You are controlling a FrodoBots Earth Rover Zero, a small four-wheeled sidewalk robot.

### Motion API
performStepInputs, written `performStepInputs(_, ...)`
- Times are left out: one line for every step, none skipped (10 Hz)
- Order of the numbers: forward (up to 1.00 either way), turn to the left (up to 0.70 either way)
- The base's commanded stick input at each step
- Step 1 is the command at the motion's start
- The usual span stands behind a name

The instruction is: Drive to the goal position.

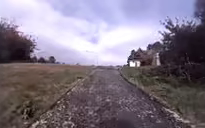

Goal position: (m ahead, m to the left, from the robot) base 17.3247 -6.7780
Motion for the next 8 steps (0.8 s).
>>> performStepInputs(1.0, 0.0)
performStepInputs(1.0, 0.0)
performStepInputs(1.0, 0.0)
performStepInputs(1.0, 0.0)
performStepInputs(1.0, 0.0)
performStepInputs(1.0, 0.0)
performStepInputs(1.0, 0.0)
performStepInputs(1.0, 0.0)
